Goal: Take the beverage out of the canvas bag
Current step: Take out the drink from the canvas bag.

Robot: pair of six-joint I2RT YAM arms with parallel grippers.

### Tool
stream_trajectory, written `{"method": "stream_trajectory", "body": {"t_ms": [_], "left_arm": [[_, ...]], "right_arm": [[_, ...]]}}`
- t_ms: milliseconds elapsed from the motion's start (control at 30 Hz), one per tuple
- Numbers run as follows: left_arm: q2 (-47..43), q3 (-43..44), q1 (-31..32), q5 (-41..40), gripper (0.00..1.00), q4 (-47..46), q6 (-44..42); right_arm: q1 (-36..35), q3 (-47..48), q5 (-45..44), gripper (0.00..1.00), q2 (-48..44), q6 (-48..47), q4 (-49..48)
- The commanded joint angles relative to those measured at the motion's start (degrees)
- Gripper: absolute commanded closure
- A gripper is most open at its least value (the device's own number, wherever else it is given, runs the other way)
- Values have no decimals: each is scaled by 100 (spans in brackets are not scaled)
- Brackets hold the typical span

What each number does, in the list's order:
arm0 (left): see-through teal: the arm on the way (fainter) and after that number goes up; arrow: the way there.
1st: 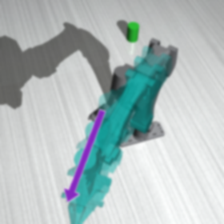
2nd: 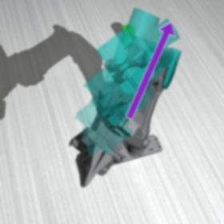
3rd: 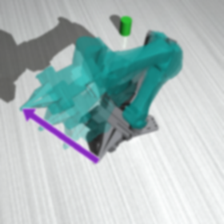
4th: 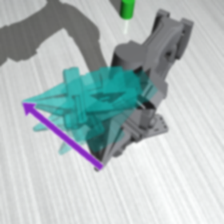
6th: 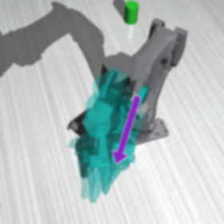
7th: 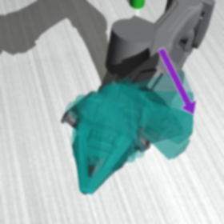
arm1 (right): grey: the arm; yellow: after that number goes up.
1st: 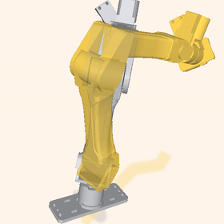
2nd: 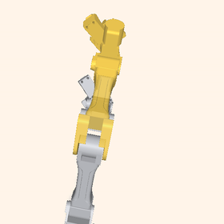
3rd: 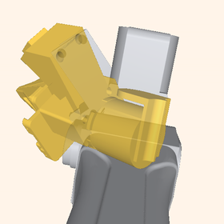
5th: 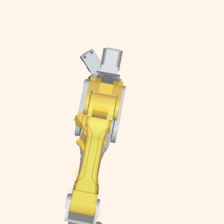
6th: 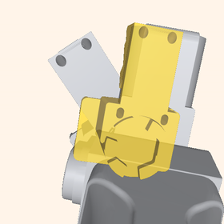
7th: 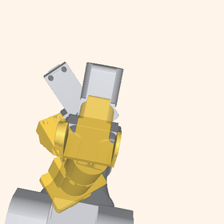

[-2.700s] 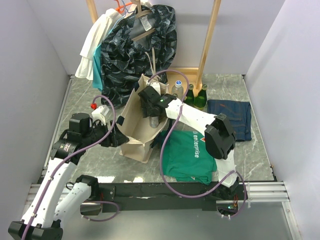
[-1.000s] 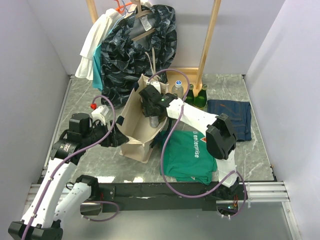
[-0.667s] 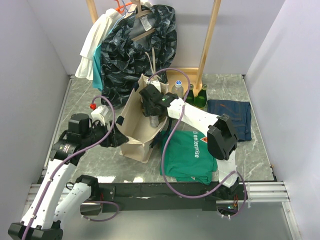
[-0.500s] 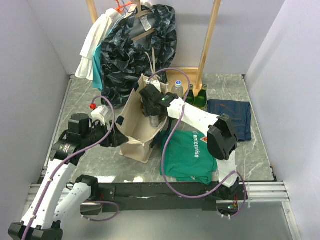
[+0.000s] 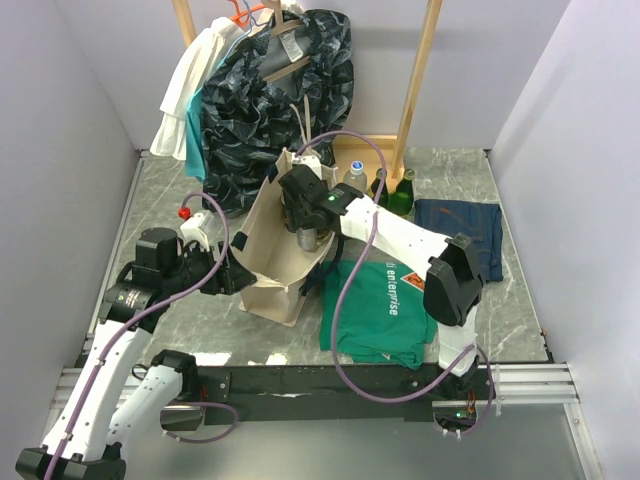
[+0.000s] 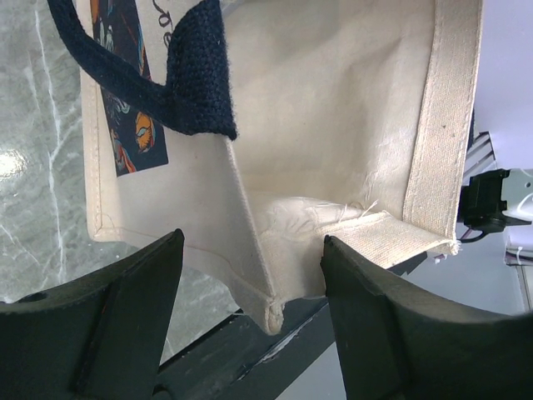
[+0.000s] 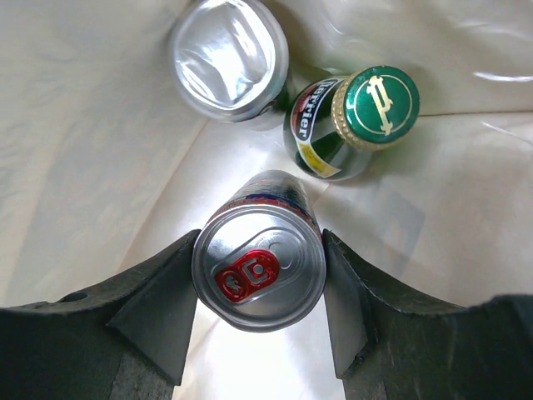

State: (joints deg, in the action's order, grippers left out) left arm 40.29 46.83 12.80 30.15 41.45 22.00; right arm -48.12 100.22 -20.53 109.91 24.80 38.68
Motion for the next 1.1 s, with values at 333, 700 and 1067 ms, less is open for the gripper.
{"method": "stream_trajectory", "body": {"t_ms": [333, 700, 1067], "left_arm": [[-188, -51, 21, -1, 27, 38, 15], [-346, -60, 21, -115, 26, -23, 85], [-496, -60, 21, -203, 26, -23, 112]], "right_arm": [[-233, 410, -293, 100, -742, -115, -123], [-452, 612, -30, 100, -874, -221, 61], [-787, 1306, 15, 100, -909, -651, 377]]}}
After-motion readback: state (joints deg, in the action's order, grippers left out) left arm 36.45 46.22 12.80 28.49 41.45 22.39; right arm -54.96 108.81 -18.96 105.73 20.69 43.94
